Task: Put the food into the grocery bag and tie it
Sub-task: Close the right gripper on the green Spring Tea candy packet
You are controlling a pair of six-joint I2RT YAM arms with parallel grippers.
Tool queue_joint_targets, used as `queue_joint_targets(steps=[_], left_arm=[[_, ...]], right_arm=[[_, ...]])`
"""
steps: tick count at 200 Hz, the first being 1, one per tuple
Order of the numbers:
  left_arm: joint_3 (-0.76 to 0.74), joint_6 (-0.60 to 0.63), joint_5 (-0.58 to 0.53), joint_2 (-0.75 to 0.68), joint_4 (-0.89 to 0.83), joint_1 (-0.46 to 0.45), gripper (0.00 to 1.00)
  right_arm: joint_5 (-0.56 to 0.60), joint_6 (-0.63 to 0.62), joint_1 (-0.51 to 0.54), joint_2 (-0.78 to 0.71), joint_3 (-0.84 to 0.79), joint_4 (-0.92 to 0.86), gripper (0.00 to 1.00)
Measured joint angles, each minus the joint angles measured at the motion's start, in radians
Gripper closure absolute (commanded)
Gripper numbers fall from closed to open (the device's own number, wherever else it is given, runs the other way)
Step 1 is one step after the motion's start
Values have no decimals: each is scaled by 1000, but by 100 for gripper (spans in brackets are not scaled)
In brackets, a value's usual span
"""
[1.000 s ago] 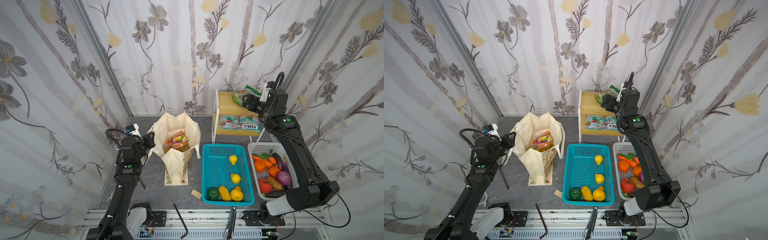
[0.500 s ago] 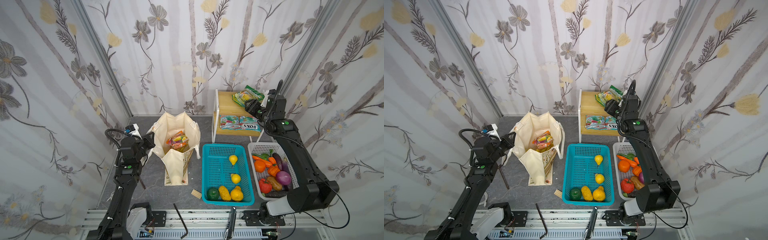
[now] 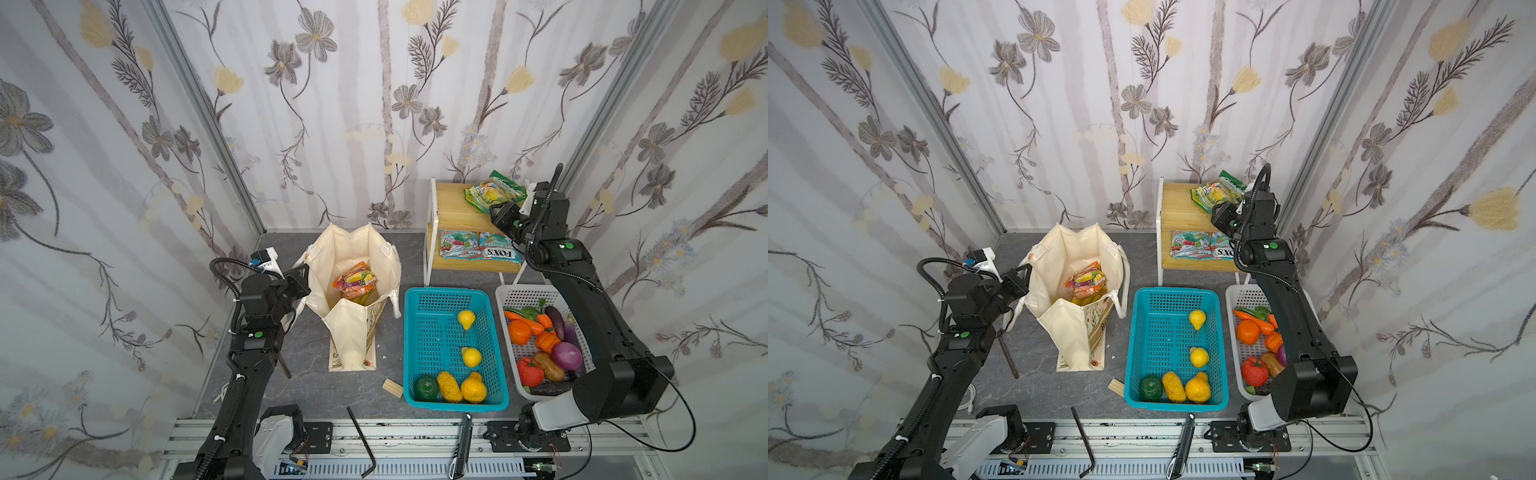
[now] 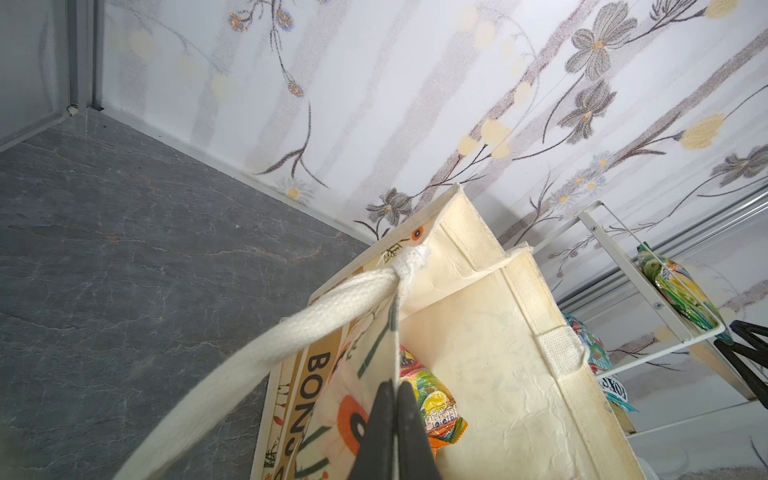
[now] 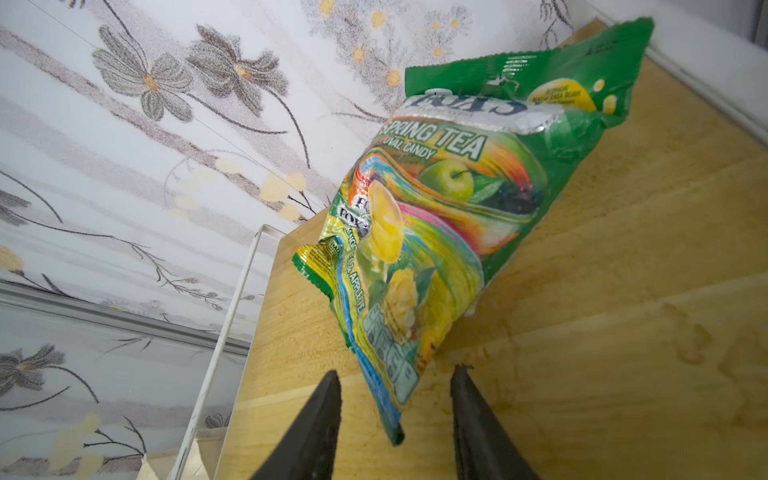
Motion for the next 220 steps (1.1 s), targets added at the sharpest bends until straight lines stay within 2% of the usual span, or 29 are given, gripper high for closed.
queue_joint_targets(steps=[23, 53, 61, 92, 116, 205, 220], left_arm=[[0, 0, 0, -2, -1, 0, 100], [0, 0, 0, -4, -2, 0, 100], [0, 0, 0, -4, -2, 0, 100], [0, 0, 0, -6, -5, 0, 100], [0, 0, 0, -7, -5, 0, 100], [0, 1, 0, -8, -6, 0, 100], [0, 1, 0, -7, -6, 0, 100]], right_arm=[[0, 12, -3, 0, -2, 1, 51], [-1, 23, -11, 6, -6, 10, 57], [-4, 26, -14, 11, -6, 22, 61], [-21, 39, -21, 24, -7, 39, 90], [-27, 45, -20, 20, -16, 47, 99], [-105, 23, -23, -162, -156, 39, 100], [-105, 17, -29, -185, -181, 36, 97]])
